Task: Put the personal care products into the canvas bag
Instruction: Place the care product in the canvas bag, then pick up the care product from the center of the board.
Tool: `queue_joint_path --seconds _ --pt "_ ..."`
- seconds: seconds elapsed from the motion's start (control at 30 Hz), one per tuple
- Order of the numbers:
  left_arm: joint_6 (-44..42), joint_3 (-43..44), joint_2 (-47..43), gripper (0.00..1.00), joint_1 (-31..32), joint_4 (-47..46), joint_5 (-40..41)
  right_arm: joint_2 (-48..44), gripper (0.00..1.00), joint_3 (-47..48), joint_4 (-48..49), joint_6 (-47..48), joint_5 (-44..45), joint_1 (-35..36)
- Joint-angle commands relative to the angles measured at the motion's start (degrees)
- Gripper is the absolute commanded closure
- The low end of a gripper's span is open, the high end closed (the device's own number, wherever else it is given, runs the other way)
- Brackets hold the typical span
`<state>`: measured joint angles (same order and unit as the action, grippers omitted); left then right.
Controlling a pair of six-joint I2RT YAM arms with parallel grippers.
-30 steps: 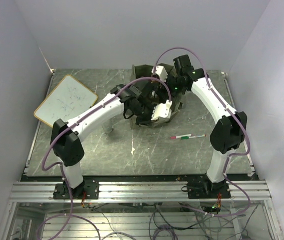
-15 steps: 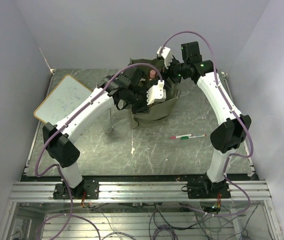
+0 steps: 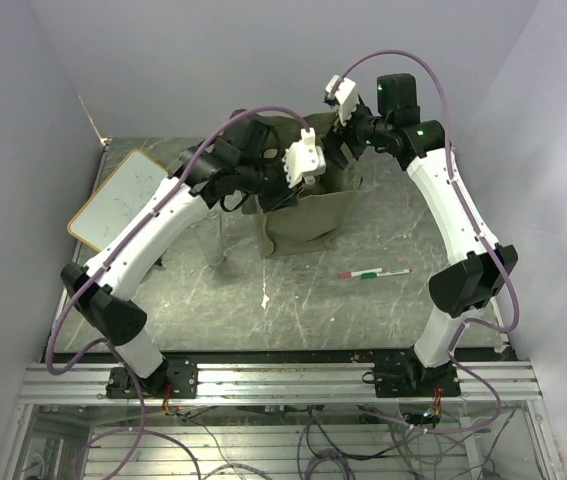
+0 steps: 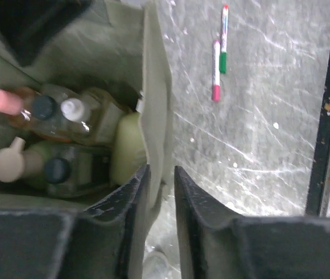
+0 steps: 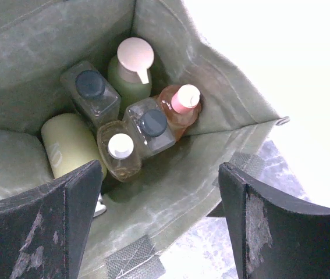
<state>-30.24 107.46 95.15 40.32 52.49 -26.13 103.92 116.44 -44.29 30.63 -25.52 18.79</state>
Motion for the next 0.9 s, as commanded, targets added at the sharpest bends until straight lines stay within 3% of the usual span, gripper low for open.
queue_joint_path --seconds 0.0,0.23,0.33,0.47,0.67,0.87 --pt "3.0 4.2 -4.4 0.62 -0.5 -3.3 1.1 -3.0 0.19 -0.2 1.8 -1.8 2.1 -0.4" --pt "9.0 3.0 -7.8 0.39 -11.0 -4.0 0.2 -6.2 0.19 -1.8 3.7 -5.2 4.4 -1.2" --pt "8.6 -2.2 -10.6 0.26 -16.5 -2.6 1.9 -7.3 0.19 -2.7 4.4 -6.1 5.7 -1.4" --pt "7.4 -11.7 -14.3 0.16 -21.6 0.0 5.4 -7.9 0.19 -3.3 4.7 -6.4 6.8 -1.8" --pt "3.2 -22.6 -15.7 0.10 -24.0 3.9 9.1 -8.1 0.19 -4.7 4.8 -6.7 6.7 -2.2" --pt "1.9 -25.5 -11.7 0.04 -24.6 5.3 11.7 -8.9 0.18 -6.3 4.7 -6.9 6.1 -2.3"
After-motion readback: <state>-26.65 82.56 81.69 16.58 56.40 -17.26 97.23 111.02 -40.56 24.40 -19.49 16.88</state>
